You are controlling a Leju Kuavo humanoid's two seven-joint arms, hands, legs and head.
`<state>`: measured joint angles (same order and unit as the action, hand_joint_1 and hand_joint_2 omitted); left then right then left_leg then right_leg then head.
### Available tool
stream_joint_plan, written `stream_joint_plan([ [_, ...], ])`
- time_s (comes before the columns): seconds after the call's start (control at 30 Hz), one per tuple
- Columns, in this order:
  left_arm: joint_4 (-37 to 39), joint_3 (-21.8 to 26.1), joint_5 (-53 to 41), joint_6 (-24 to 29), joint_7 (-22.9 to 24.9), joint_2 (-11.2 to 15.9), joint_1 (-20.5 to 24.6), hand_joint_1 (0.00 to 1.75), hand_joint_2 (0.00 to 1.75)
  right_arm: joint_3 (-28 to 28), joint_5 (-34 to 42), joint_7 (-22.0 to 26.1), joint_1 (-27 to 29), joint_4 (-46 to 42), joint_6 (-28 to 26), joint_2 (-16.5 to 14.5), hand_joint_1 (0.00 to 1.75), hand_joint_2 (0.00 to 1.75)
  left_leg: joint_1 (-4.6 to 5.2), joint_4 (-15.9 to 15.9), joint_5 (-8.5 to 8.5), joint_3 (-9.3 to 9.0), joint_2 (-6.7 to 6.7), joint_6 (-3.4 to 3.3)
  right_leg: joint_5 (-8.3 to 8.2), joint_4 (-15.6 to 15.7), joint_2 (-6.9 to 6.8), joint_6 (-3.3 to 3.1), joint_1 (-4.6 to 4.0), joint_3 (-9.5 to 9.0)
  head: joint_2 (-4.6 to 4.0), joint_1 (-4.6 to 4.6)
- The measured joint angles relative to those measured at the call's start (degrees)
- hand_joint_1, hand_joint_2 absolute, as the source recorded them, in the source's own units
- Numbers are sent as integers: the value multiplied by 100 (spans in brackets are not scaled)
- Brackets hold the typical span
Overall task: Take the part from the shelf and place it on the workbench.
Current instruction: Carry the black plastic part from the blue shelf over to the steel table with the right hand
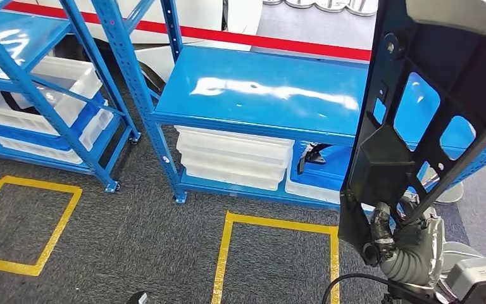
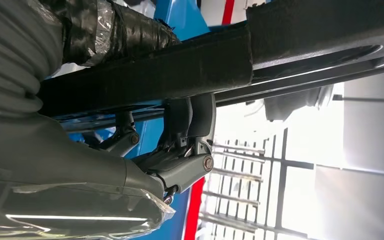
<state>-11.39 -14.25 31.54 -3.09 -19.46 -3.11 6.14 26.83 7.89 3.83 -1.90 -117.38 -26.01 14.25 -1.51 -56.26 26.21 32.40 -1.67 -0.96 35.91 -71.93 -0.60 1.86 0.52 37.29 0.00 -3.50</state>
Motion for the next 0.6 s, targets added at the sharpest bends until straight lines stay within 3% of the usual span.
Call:
stream_joint_plan([
  [0.03, 0, 0, 0, 1, 1, -12, -3, 0, 0, 1, 0, 0, 1, 5, 0, 0, 175, 175, -2, -1, -17, 16, -81, 11, -41, -43, 8, -1, 9, 9, 0, -1],
  [0.07, 0, 0, 0, 1, 1, -20, -7, 0, 0, 1, 0, 0, 0, 10, 0, 0, 175, 175, -6, -1, -33, 25, -165, 27, -187, 151, 25, -14, 13, -95, 0, -1],
  [0.1, 0, 0, 0, 1, 1, -23, -9, 0, 0, 1, 0, 0, -2, 13, 0, 0, 175, 175, -12, -1, -48, 30, -249, 46, -402, 537, 87, -38, 15, -291, 0, 0],
  [0.17, 0, 0, 0, -1, 0, -24, -3, 0, 0, 1, -1, 1, -7, 14, 0, 1, 175, 175, -29, -4, -84, 58, -398, 101, -720, 1354, 377, -103, 22, -687, 0, -2],
  [0.23, 0, 0, 0, -2, 2, -24, 3, 0, 0, 1, -1, 1, -10, 15, 0, 2, 175, 175, -58, 6, -137, 122, -530, 185, -790, 1680, 556, -150, 11, -818, 0, -3],
  [0.3, 1, 0, 0, -1, 3, -24, -16, 0, 0, 2, 0, 1, -16, 16, 1, 0, 175, 175, -85, 44, -196, 173, -646, 284, -840, 1735, 438, -208, 5, -810, 0, -5],
  [0.37, 2, 0, 0, 1, 1, -16, -38, 0, 0, 5, 1, 3, -26, 17, 2, -4, 175, 175, -59, -86, -81, 263, -442, 334, -925, 1845, 276, -295, 19, -827, 0, -32],
  [0.43, 2, -1, 0, 1, -1, 11, -36, 0, 0, 8, 5, 5, -26, 19, 2, -7, 175, 175, -23, -687, 316, 519, -62, 342, -978, 1905, 109, -351, 0, -822, 0, -73],
  [0.5, 2, -2, 0, 1, -2, 50, -27, 0, 0, 11, 13, 7, -13, 22, 6, -7, 175, 175, -20, -1408, 668, 786, 82, 353, -991, 1892, -68, -368, -33, -784, 0, -91],
  [0.53, 2, -2, 0, 1, -2, 68, -27, 0, 0, 13, 15, 7, -7, 24, 9, -7, 175, 175, -20, -1547, 706, 799, 98, 355, -991, 1882, -150, -369, -45, -768, 0, -92],
  [0.57, 2, -2, 0, 1, -2, 83, -33, 0, 0, 15, 17, 7, -5, 25, 11, -7, 175, 175, -16, -1446, 636, 685, 115, 351, -992, 1873, -231, -369, -53, -758, 0, -91],
  [0.6, 2, -2, 0, 2, -2, 93, -37, 0, 0, 16, 19, 7, -6, 25, 13, -7, 175, 175, -8, -1128, 492, 456, 161, 337, -990, 1861, -303, -367, -59, -755, 0, -92],
])
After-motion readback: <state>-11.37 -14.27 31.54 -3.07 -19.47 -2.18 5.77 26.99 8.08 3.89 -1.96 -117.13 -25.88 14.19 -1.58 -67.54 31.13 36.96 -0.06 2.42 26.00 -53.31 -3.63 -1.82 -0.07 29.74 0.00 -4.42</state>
